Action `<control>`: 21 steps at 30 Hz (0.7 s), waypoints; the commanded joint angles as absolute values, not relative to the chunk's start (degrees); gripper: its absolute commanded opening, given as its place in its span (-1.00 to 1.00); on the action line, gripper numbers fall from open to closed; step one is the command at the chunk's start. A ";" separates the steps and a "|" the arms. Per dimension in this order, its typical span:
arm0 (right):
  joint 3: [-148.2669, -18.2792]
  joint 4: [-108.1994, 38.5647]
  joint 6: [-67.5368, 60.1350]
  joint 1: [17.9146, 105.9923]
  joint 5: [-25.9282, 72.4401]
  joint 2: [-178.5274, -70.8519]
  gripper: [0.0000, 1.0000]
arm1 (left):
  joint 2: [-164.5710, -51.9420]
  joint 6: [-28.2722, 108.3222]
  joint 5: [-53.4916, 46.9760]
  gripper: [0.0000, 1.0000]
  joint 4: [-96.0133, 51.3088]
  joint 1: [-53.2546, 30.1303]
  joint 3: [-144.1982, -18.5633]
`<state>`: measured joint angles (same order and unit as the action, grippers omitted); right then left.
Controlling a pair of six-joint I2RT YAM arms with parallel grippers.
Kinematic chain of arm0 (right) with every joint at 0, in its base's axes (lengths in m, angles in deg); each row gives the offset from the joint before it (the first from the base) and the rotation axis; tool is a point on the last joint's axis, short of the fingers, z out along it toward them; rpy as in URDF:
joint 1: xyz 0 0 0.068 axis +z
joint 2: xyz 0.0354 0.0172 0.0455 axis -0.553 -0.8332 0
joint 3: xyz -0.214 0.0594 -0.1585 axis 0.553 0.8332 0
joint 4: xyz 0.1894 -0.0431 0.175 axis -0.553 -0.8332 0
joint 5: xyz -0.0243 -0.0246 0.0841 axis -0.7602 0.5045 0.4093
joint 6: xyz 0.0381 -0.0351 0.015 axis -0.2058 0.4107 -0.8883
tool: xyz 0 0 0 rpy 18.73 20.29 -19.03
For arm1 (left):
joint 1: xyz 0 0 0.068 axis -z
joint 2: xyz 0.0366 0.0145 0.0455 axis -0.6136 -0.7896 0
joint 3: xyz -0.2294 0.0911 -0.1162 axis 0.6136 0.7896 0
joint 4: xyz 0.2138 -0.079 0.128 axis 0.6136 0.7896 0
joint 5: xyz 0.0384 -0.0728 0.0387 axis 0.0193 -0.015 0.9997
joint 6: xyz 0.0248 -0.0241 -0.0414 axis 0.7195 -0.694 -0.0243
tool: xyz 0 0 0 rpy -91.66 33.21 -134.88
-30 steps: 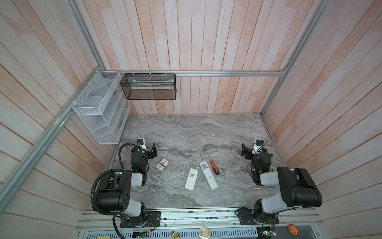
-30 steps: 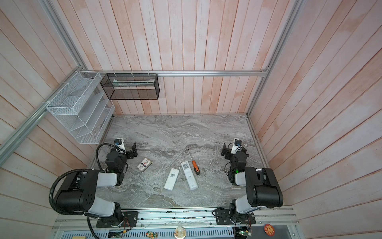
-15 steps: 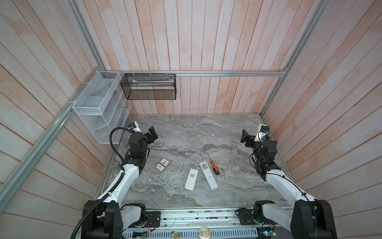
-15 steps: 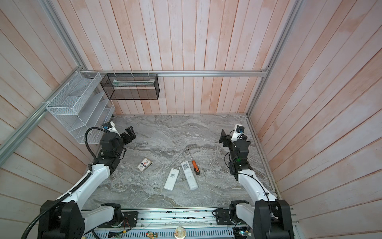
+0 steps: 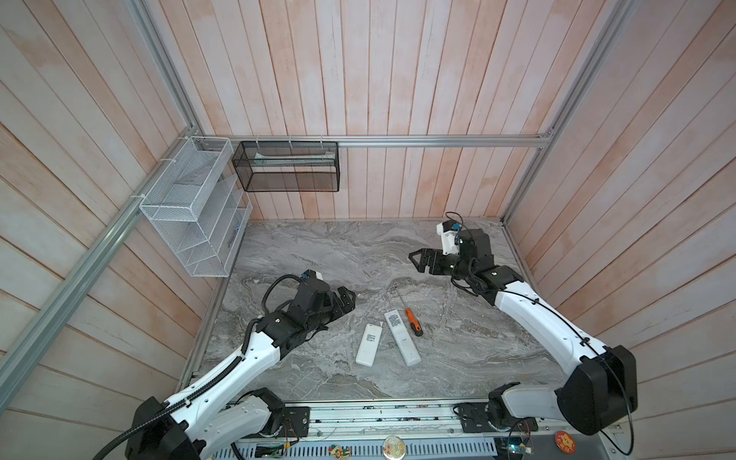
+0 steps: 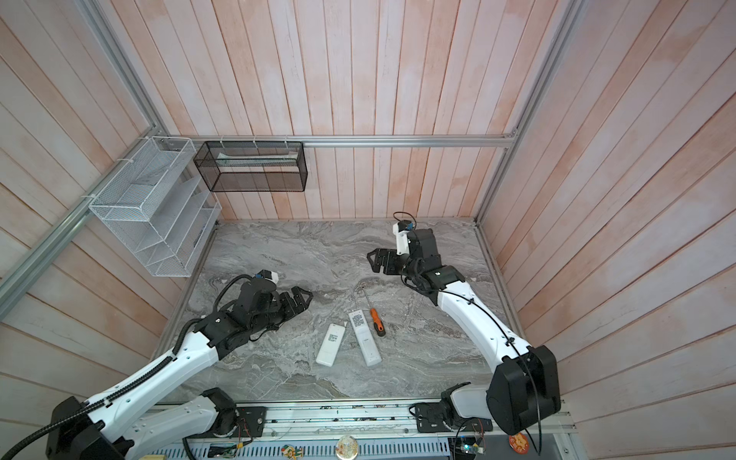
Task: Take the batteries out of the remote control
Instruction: 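Reach the right gripper to the long white remote while the left arm advances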
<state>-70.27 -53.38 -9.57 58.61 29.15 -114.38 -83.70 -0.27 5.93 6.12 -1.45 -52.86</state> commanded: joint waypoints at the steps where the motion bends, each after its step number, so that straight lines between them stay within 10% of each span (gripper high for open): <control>1: -70.74 -72.24 -7.42 63.46 32.71 -114.76 0.96 | -80.86 -7.30 5.79 1.00 7.57 1.47 -49.55; 21: -54.30 -76.19 -11.49 80.58 30.13 -115.28 0.61 | -78.50 -15.10 10.42 1.00 5.79 12.02 -46.38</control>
<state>-55.78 -77.53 -9.31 79.94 30.22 -114.67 -78.97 -13.96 9.56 7.15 11.47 -46.85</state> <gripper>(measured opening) 0.808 0.998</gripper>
